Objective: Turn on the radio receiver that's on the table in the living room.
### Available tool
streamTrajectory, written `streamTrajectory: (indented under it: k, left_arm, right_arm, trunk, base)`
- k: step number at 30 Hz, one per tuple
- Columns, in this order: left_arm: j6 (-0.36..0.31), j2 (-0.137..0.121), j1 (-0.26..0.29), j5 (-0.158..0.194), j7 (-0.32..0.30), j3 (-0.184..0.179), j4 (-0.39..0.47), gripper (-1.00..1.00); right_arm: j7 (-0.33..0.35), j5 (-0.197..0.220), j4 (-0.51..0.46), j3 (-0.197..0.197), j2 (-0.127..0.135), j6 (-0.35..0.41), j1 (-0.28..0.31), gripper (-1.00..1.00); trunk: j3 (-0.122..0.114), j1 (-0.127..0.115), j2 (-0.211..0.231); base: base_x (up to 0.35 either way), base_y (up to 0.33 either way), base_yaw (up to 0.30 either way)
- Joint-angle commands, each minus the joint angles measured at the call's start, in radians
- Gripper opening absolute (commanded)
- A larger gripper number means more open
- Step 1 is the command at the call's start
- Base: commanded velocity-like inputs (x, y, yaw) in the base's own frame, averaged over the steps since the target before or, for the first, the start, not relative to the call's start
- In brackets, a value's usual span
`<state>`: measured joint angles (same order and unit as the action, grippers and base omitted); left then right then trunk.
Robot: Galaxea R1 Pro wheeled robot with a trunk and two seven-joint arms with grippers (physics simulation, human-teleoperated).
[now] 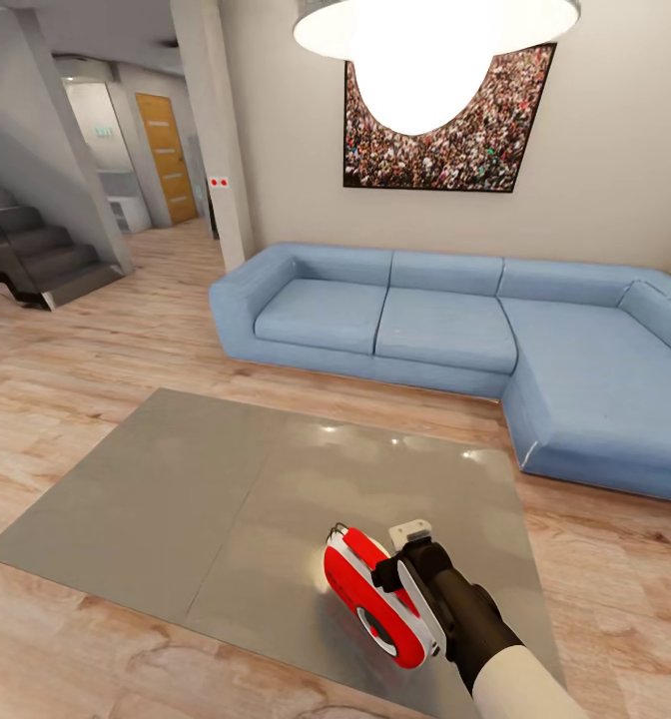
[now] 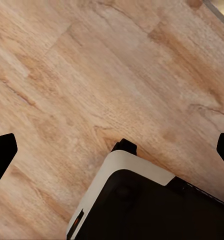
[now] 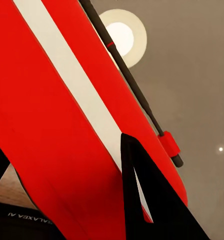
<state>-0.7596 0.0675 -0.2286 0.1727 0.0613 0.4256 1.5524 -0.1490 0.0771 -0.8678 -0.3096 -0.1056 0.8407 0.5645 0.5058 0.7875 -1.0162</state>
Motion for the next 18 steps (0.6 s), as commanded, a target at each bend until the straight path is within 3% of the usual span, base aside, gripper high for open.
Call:
streamTrajectory:
  k: [1, 18]
  left_arm:
    - [0.000, 0.000, 0.000, 0.000, 0.000, 0.000, 0.000, 1.00]
    - [-0.001, 0.000, 0.000, -0.001, 0.000, -0.001, 0.000, 1.00]
  right_arm:
    - [-0.006, 0.010, 0.000, 0.001, 0.000, -0.002, 0.000, -1.00]
    - [-0.006, 0.010, 0.001, 0.001, 0.000, -0.002, 0.000, -1.00]
  trunk:
    - [-0.003, -0.004, 0.007]
    - [-0.057, -0.069, 0.126]
  base:
    - [0.000, 0.000, 0.000]
    - [0.000, 0.000, 0.000]
